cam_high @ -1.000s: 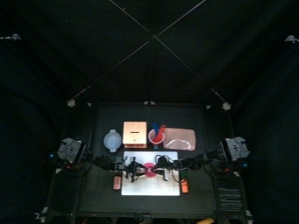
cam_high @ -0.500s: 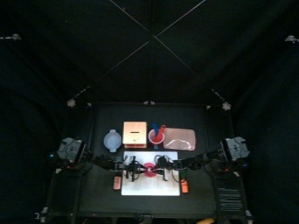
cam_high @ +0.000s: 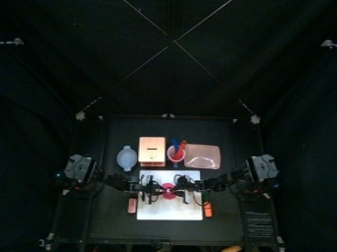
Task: Get the cutter from the drawer then cut the dough then place the extra dough in the bowl
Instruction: Cut the dough
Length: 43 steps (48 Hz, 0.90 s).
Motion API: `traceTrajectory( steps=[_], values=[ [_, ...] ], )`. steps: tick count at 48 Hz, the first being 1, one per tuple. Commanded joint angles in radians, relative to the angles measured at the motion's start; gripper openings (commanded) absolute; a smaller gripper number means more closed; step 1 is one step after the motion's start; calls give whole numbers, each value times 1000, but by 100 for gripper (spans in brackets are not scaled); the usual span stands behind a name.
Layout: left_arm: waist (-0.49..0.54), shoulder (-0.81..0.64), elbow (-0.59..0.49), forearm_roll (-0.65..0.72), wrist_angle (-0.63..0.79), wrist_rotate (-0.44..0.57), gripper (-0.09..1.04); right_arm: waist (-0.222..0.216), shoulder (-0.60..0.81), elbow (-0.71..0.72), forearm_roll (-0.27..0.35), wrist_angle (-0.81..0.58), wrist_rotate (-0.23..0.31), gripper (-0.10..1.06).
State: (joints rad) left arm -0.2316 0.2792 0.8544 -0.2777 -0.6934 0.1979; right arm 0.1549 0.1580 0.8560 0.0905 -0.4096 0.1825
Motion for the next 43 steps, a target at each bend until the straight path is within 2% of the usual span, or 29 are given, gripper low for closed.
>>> traceTrajectory(
  steps=[1,13,22,32,43],
  values=[
    [12,5,-11,0,31,-5,51,-2,12,6,5,17,8,56],
    [26,31,-12,-6,58,-8,42,-12,20,26,5,18,8,56],
    [34,64,-20,-18,60,-12,41,-23,49,21,2,20,8,56],
    [52,69,-18,-17,72,-61,41,-32,58,12,-2,20,5,56],
    [67,61,-26,-12,135,-80,41,-55,55,9,-2,48,2,56]
  ],
)
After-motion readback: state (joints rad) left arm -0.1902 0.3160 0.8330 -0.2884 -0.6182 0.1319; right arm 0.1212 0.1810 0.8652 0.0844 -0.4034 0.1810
